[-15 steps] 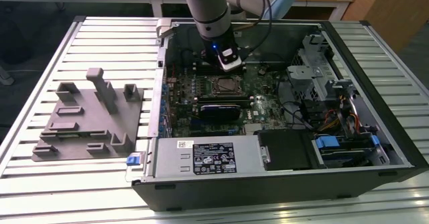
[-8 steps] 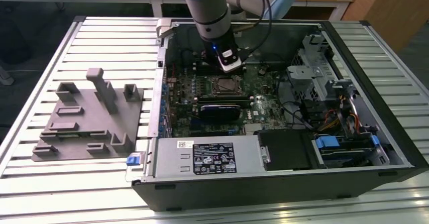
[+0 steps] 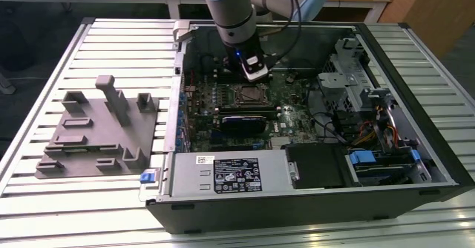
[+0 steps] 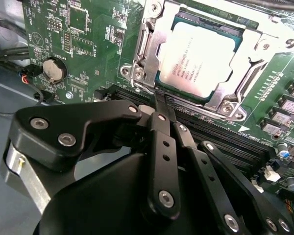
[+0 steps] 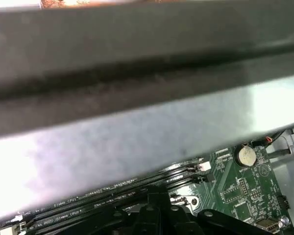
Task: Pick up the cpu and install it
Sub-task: 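Install the first cpu locking lever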
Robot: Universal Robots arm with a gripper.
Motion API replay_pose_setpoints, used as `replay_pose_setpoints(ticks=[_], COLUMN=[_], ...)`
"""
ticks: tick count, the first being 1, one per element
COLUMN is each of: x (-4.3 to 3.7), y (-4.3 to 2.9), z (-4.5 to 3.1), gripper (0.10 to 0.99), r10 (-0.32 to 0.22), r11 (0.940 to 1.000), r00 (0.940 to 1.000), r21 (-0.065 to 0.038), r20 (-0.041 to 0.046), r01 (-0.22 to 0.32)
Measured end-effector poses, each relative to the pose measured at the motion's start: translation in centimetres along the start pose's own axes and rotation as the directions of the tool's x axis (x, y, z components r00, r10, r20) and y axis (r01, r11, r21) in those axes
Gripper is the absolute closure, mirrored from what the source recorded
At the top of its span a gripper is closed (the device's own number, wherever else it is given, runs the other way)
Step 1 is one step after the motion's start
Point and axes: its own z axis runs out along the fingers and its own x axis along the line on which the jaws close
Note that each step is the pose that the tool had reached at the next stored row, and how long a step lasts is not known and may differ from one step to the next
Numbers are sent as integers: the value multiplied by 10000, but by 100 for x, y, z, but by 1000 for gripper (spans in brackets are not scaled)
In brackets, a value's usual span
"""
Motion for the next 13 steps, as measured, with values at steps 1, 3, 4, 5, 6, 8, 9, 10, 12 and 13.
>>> replay_pose_setpoints(ticks=[1,3,4,5,6,8,9,10,12,13], x=[-3,-8,-11,-14,-16,-18,-20,-20,-22,-22], y=[-4,-13,-17,-21,-26,-34,-37,-40,-43,-44], z=[0,-1,-2,-2,-2,-4,-4,-5,-5,-5], gripper=[980,980,980,980,980,980,980,980,980,980], r10=[4,13,17,24,30,45,58,79,129,142], r11=[10000,10000,10000,10000,9999,9999,9998,9996,9990,9988], r00=[10000,10000,10000,10000,10000,10000,10000,9999,9999,9998], r21=[-12,-39,-57,-77,-96,-144,-184,-253,-416,-459], r20=[-4,-11,-16,-20,-25,-38,-48,-67,-110,-121], r01=[-4,-13,-17,-24,-30,-46,-59,-81,-133,-148])
